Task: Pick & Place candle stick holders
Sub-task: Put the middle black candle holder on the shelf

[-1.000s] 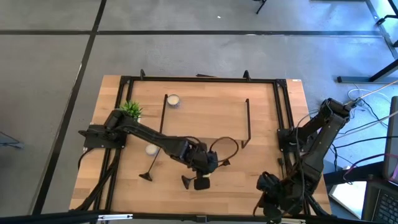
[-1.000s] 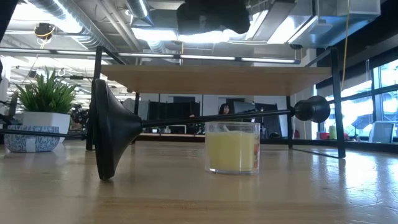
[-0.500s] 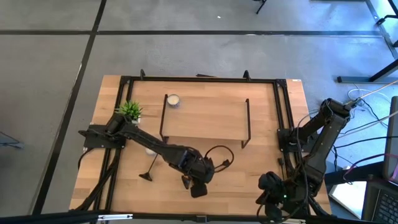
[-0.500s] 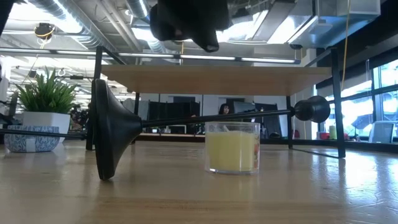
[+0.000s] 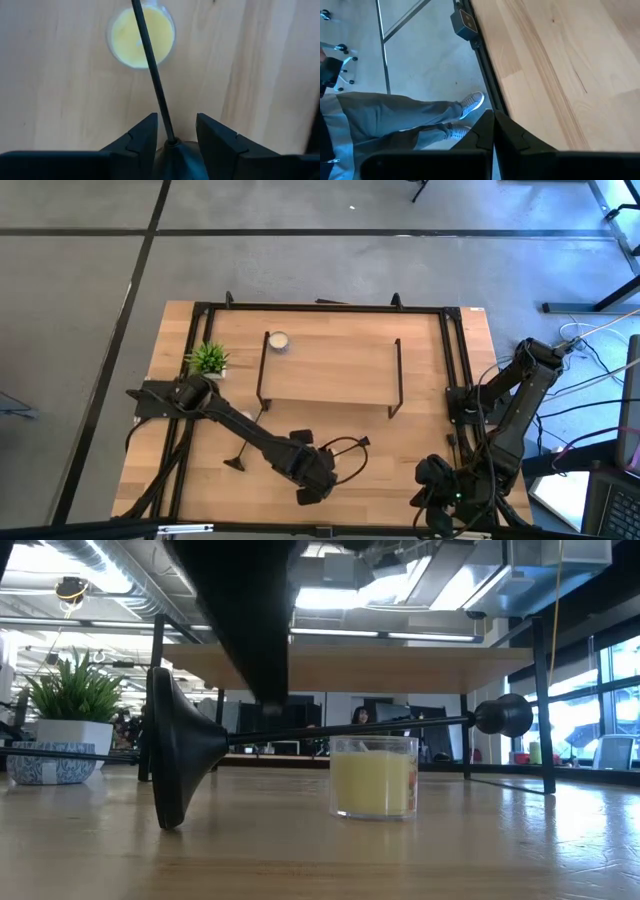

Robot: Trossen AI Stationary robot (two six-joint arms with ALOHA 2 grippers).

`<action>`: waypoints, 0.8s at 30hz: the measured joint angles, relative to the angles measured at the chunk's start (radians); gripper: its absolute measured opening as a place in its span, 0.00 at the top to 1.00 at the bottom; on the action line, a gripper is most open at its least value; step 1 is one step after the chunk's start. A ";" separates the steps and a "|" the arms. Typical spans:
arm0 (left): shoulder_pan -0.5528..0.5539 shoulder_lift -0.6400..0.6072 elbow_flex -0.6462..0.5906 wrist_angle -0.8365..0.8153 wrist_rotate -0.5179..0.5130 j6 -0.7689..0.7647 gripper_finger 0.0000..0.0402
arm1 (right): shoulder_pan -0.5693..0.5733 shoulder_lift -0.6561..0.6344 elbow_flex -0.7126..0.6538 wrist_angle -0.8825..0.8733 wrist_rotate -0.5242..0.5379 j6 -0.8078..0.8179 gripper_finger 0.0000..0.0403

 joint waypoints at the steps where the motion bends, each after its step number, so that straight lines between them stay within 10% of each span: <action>1: 0.000 0.007 0.000 0.003 0.001 0.000 0.67 | 0.000 0.000 0.000 0.000 0.000 -0.003 0.98; 24: 0.038 0.049 -0.001 0.017 0.006 0.041 0.67 | 0.000 0.000 0.000 0.008 0.015 -0.006 0.98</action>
